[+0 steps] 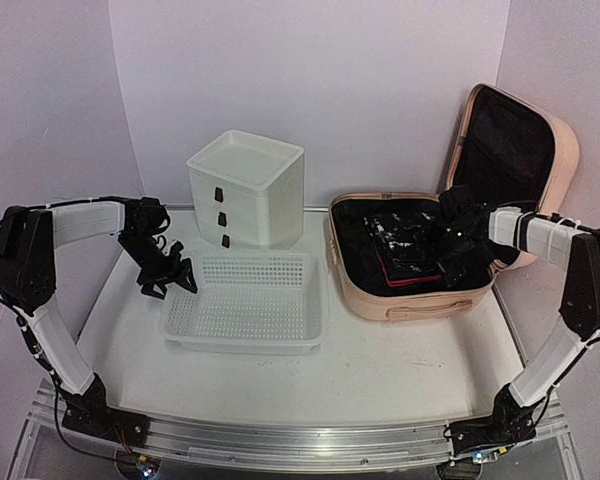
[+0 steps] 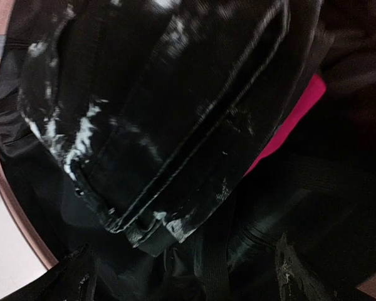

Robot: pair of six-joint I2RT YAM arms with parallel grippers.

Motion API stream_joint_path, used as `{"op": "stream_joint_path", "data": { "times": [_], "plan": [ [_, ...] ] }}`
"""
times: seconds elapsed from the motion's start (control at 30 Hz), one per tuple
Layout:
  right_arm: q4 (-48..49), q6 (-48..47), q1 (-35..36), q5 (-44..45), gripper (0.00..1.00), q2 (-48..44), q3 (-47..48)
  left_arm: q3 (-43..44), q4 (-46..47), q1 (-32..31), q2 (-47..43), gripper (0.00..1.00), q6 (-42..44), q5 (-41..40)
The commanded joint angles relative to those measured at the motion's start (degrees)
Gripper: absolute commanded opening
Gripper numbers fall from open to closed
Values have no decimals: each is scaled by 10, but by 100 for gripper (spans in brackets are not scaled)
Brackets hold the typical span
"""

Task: Open, take out, and arrange the luggage

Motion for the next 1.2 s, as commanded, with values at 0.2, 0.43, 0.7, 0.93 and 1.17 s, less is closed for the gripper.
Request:
{"op": "stream_joint_path", "data": {
  "times": [0.2,0.43,0.7,0.93,1.17],
  "plan": [
    [146,105,-16,-15,98,53,-25,74,-48,0,-66,81,-6,-61],
    [196,153,-29,-18,98,66,-46,105,-47,0,-87,78,-8,-85],
    [217,168,-37,-8,91,53,-56,118,-46,0,-88,72,-8,-84],
    [229,174,-41,-20,83,51,-40,126,-49,1,-85,71,3,-83],
    [220,181,-44,-50,90,66,-19,135,-50,1,-79,70,-1,-85]
  ]
}}
